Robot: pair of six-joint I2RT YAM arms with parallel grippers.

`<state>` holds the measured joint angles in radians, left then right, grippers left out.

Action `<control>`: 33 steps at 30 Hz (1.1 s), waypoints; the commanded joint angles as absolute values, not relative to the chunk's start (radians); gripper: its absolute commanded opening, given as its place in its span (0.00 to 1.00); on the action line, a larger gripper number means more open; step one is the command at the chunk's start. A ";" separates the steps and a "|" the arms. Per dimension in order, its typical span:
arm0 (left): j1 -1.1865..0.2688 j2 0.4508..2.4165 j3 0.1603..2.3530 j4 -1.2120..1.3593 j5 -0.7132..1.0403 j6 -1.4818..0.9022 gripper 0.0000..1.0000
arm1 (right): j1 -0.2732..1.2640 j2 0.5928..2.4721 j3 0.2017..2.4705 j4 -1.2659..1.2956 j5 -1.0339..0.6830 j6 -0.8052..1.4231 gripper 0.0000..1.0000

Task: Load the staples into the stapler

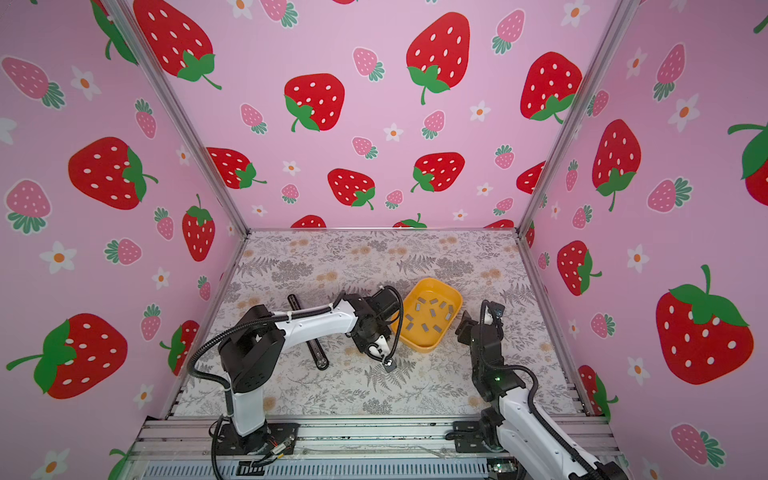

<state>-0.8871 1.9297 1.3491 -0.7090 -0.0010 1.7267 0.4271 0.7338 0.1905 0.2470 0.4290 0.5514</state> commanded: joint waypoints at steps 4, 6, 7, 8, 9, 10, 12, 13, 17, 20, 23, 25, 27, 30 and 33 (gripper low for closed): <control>-0.894 1.962 1.392 -0.725 -0.011 1.749 0.34 | 0.418 0.735 0.206 0.273 0.420 0.542 0.71; -0.893 1.961 1.391 -0.701 -0.015 1.743 0.30 | 0.417 0.735 0.206 0.273 0.420 0.543 0.71; -0.893 1.960 1.394 -0.697 -0.011 1.737 0.27 | 0.417 0.735 0.206 0.273 0.419 0.543 0.71; -0.892 1.958 1.397 -0.699 -0.009 1.733 0.26 | 0.417 0.736 0.206 0.273 0.418 0.542 0.71; -0.892 1.954 1.406 -0.713 -0.013 1.731 0.25 | 0.416 0.736 0.206 0.274 0.417 0.542 0.71; -0.892 1.948 1.415 -0.736 -0.021 1.724 0.23 | 0.416 0.736 0.206 0.277 0.418 0.543 0.71; -0.891 1.918 1.435 -0.792 -0.034 1.695 0.17 | 0.416 0.739 0.207 0.275 0.417 0.541 0.71; -0.892 1.895 1.440 -0.822 -0.036 1.672 0.14 | 0.416 0.738 0.207 0.275 0.417 0.541 0.71; -0.891 1.742 1.393 -0.840 -0.028 1.557 0.00 | 0.416 0.728 0.204 0.278 0.402 0.537 0.70; -0.890 1.613 1.320 -0.793 -0.024 1.473 0.00 | 0.416 0.716 0.207 0.277 0.359 0.529 0.69; -0.886 1.484 1.257 -0.729 -0.001 1.385 0.00 | 0.420 0.695 0.209 0.277 0.266 0.535 0.66; -0.885 1.408 1.210 -0.670 -0.001 1.338 0.00 | 0.435 0.687 0.210 0.292 0.204 0.551 0.64; -0.885 1.353 1.177 -0.541 -0.066 1.215 0.00 | 0.485 0.695 0.220 0.304 0.178 0.563 0.63; -0.884 1.326 1.214 -0.529 -0.168 1.126 0.00 | 0.628 0.737 0.253 0.310 0.252 0.577 0.63; -0.877 1.293 1.153 -0.398 -0.220 1.063 0.00 | 0.790 0.805 0.308 0.316 0.314 0.596 0.64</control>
<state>-0.8867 1.3270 1.1954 -0.5529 -0.1371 1.1934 0.6689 0.7593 0.2424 0.2764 0.2653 0.5659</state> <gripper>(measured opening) 0.252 0.638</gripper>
